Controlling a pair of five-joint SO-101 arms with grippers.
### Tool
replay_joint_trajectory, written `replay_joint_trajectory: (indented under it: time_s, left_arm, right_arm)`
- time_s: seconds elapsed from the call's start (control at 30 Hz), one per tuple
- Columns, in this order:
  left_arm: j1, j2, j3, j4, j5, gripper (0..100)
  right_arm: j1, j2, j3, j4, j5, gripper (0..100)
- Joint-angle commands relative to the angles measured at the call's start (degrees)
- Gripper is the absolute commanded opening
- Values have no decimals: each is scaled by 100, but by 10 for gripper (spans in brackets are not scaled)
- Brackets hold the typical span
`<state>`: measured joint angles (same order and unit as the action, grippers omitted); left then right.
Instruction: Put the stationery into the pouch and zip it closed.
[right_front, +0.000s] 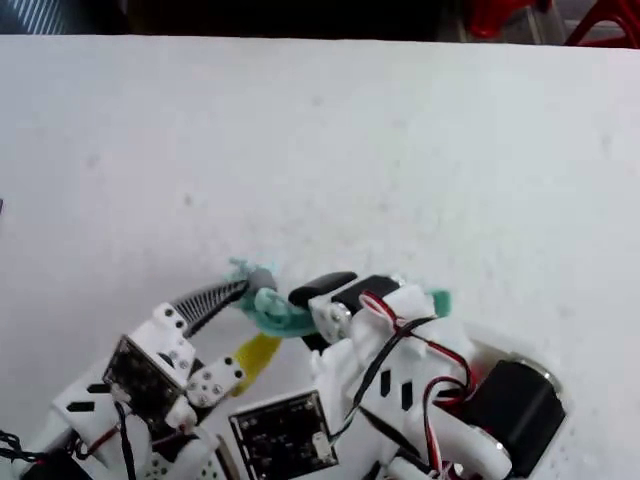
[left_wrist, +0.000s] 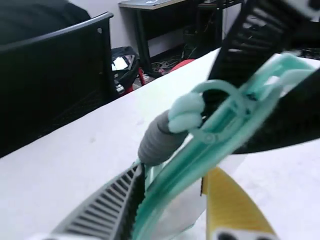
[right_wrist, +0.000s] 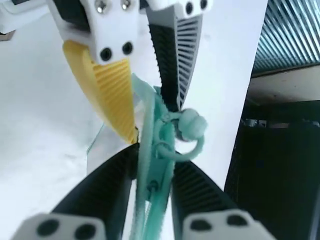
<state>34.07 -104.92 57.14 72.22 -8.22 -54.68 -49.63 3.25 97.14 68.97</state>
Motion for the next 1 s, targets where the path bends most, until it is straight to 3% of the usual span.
replay_joint_trajectory:
  time_s: [0.0, 0.23, 0.5, 0.67, 0.97]
  left_arm:
    - [664, 22, -299, -246, -387, 210]
    - [875, 22, -273, -325, -1055, 209]
    - [875, 22, 237, 114, -1055, 203]
    - [875, 22, 387, -141, -1090, 23]
    - [866, 22, 387, -158, -571, 23]
  right_arm:
    - [22, -110, -18, 84, -18, 20]
    - [22, -154, 0, 119, 0, 20]
    - [48, -163, -44, 101, 0, 20]
    - [57, -163, -44, 92, -26, 20]
    - [66, -163, -9, -40, -844, 22]
